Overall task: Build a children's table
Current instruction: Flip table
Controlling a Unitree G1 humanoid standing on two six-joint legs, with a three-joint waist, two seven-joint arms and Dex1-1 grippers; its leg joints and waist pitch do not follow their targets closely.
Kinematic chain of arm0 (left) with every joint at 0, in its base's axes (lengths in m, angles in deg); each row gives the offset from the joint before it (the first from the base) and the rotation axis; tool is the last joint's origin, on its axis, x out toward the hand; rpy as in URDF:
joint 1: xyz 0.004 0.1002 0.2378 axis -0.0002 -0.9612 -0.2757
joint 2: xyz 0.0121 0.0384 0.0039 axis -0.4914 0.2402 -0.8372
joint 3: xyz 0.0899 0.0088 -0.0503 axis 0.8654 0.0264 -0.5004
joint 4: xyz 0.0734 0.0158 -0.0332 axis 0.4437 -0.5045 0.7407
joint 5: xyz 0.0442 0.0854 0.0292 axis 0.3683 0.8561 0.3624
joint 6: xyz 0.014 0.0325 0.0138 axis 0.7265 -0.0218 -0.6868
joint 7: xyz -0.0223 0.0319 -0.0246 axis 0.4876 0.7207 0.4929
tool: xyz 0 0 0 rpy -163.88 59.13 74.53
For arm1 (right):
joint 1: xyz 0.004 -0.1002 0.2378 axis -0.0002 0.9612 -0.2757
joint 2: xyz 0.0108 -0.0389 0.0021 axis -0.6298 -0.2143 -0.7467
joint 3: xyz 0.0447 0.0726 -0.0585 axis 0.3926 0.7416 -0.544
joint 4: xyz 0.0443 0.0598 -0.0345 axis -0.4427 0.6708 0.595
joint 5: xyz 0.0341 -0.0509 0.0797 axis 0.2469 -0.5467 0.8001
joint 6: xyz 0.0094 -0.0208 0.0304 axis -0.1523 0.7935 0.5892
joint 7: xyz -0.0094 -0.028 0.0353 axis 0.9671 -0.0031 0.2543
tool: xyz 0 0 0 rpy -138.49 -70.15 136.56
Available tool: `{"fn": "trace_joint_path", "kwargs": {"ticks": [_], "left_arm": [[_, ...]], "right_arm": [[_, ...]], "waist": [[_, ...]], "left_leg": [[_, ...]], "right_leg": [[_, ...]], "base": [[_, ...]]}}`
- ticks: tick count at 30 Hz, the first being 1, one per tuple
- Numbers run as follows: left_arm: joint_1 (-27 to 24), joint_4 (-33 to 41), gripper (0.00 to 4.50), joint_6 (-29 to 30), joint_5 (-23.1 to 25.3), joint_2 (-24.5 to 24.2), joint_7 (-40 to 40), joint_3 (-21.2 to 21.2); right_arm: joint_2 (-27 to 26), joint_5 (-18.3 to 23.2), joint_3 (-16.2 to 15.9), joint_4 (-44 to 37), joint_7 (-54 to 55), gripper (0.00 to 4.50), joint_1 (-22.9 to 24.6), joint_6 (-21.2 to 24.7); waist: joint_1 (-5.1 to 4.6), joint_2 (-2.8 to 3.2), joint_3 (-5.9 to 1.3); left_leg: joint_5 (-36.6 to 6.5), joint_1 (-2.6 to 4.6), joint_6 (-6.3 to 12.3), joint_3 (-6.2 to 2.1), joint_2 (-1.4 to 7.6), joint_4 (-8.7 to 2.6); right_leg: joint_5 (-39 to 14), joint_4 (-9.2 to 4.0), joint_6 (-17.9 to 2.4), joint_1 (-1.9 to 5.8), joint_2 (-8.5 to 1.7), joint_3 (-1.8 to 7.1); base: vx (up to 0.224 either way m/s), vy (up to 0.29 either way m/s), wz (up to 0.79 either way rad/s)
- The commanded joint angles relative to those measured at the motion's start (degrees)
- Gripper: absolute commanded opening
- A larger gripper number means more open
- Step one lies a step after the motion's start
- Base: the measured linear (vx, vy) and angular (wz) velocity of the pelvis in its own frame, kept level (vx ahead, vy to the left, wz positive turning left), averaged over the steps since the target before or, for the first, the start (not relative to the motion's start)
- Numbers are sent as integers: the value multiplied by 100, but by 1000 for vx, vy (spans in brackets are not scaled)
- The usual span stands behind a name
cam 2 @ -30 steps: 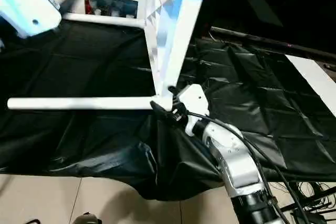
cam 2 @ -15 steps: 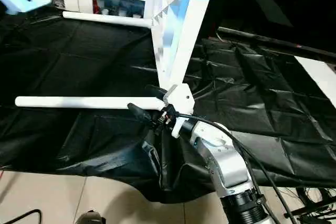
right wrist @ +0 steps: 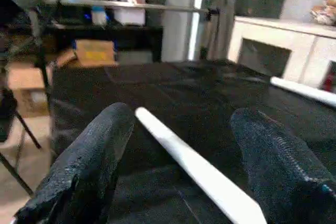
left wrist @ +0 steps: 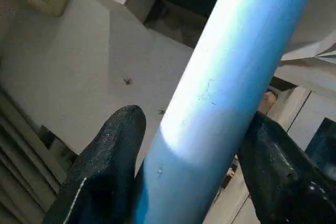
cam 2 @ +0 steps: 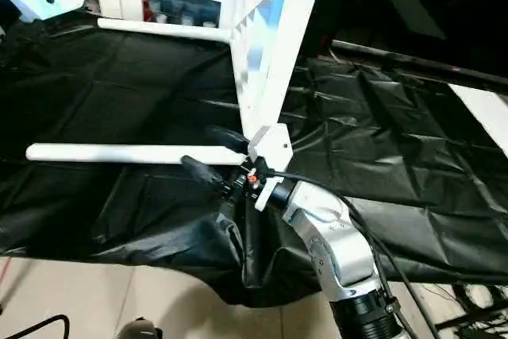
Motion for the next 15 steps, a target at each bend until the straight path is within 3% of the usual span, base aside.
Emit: {"fn": "trace_joint_path", "kwargs": {"ticks": [1,14,15], "left_arm": [[65,-81,255,7,-123,123,63,51],[182,-263,233,115,-82,126,209,-23],[212,-243,233,342,-266,195,317,-118]], "right_arm": [[62,173,110,-173,-88,346,80,78],[0,387,93,-295,-171,346,114,116],[-9,361,68,-299,-138,346,124,103]], "waist": [[-14,277,-367],[25,292,-376],[24,295,-377]], "left_leg": [[-1705,175,-521,-115,202,-488],[-1637,156,-493,-115,198,-497],[-1643,159,-500,-115,198,-498]], "right_leg": [[-502,-405,-731,57,-496,277],[-655,-423,-670,58,-509,280],[-651,-420,-678,58,-513,278]], "base": [[0,0,0],[0,0,0],[0,0,0]]}}
